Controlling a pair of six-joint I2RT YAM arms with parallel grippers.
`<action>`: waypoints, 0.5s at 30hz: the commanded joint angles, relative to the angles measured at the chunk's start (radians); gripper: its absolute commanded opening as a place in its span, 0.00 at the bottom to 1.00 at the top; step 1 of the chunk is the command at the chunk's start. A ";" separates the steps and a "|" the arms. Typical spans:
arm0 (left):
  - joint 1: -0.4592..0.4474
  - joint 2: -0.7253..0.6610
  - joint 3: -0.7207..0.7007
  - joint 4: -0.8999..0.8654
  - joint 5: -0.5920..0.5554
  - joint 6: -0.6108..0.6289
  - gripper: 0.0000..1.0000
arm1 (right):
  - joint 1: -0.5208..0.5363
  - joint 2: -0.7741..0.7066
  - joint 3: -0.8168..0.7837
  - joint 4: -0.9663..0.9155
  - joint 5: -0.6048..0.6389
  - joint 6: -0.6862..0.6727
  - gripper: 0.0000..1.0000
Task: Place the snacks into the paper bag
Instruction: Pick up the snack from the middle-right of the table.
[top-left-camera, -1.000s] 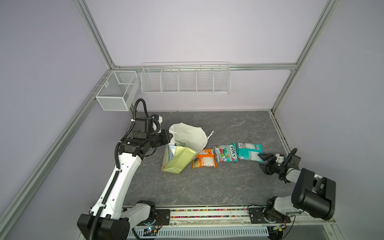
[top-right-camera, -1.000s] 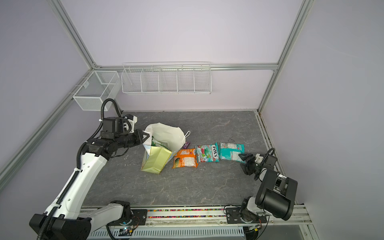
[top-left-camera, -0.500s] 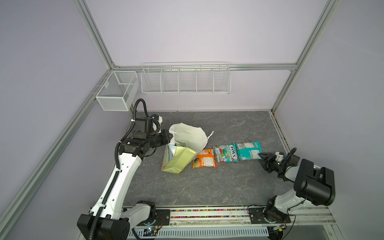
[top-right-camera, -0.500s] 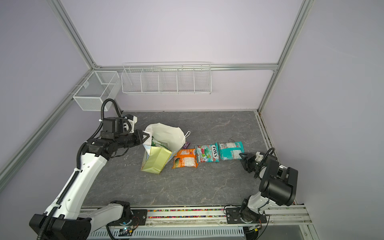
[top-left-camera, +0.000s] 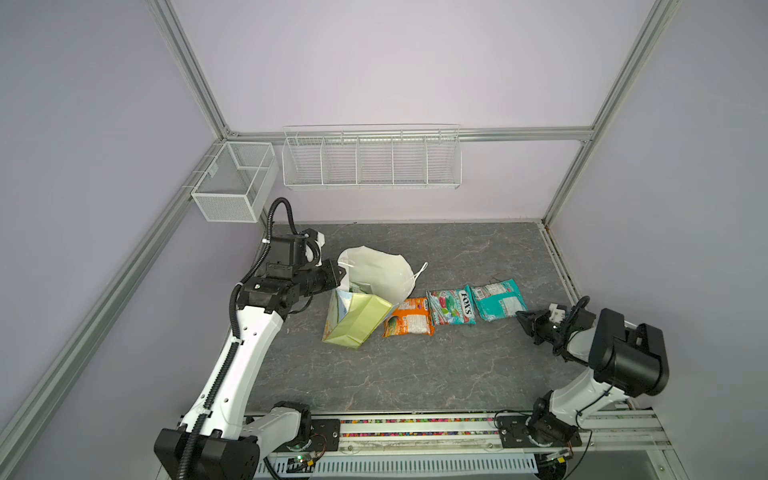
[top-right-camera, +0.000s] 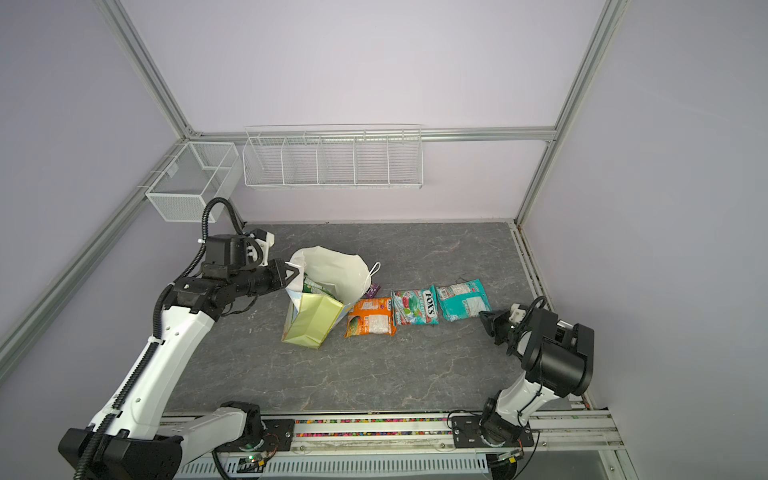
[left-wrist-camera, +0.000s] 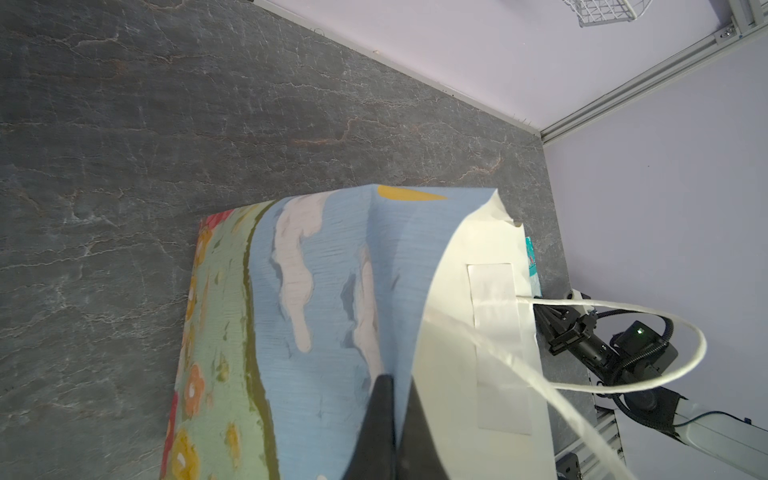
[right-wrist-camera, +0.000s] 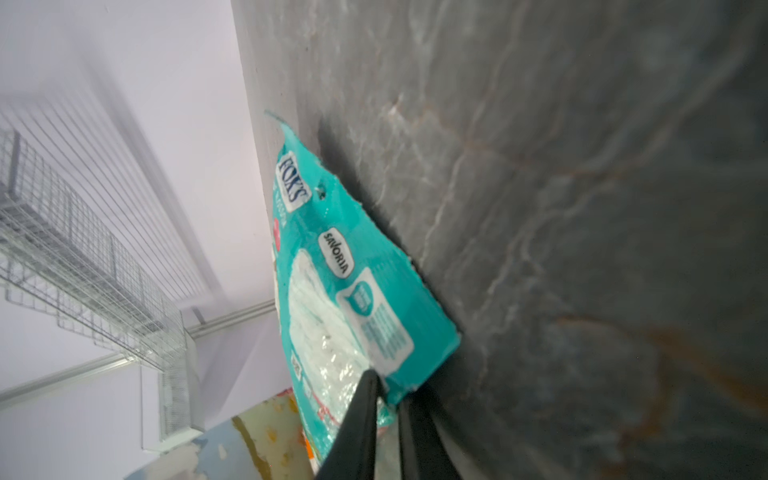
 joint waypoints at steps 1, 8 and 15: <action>-0.002 -0.022 0.019 0.029 0.014 -0.001 0.00 | 0.017 0.036 -0.028 -0.123 0.127 -0.002 0.07; -0.002 -0.027 0.022 0.024 0.011 0.002 0.00 | 0.031 -0.076 -0.032 -0.186 0.149 -0.027 0.07; -0.002 -0.029 0.024 0.027 0.013 -0.003 0.00 | 0.080 -0.338 0.022 -0.422 0.227 -0.103 0.07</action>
